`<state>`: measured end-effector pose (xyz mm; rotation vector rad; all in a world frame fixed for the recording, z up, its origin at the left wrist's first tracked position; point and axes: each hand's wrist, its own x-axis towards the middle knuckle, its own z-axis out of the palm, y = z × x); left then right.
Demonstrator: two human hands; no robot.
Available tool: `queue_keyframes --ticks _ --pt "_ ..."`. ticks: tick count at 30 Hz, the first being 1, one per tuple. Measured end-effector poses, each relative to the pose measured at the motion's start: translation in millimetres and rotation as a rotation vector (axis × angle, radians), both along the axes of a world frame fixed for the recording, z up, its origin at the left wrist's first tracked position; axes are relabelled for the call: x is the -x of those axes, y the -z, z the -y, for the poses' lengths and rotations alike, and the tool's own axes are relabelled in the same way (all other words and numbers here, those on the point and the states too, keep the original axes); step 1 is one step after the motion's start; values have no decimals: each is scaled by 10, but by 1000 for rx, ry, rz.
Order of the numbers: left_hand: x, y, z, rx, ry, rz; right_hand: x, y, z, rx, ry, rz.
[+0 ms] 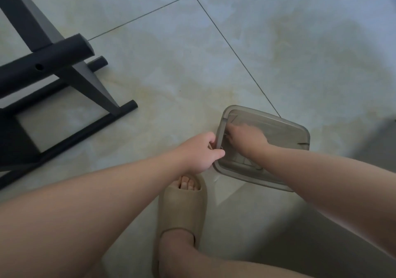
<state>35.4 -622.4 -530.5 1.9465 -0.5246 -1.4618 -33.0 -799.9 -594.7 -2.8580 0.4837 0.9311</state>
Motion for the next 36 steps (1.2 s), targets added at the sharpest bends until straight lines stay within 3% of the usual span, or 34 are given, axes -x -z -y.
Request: queue_keyframes --ticks 6,11,15,21,24,27,31,36 --pt "-58 -18 -27 -15 33 35 -56 -179 11 19 -39 10" --pt "-290 -400 -188 -106 202 185 -105 -663 -52 -173 189 73" --pt "-573 -1000 -462 -240 244 313 -316 -1229 -173 -283 314 244" --pt "-742 -1885 -1120 -167 -14 566 -674 -2246 -607 -562 465 499" --pt "-798 -2079 -1532 -65 -288 733 -826 -2625 -1016 -713 477 593" --pt "-949 -2109 -1852 -120 -486 906 -934 -2796 -1467 -818 505 666" --pt "-1191 -1995 -1987 -199 -547 821 -995 -2772 -1843 -894 541 668" --pt "-1524 -1912 -1799 -123 -476 617 -1122 -2704 -1850 -979 533 646"
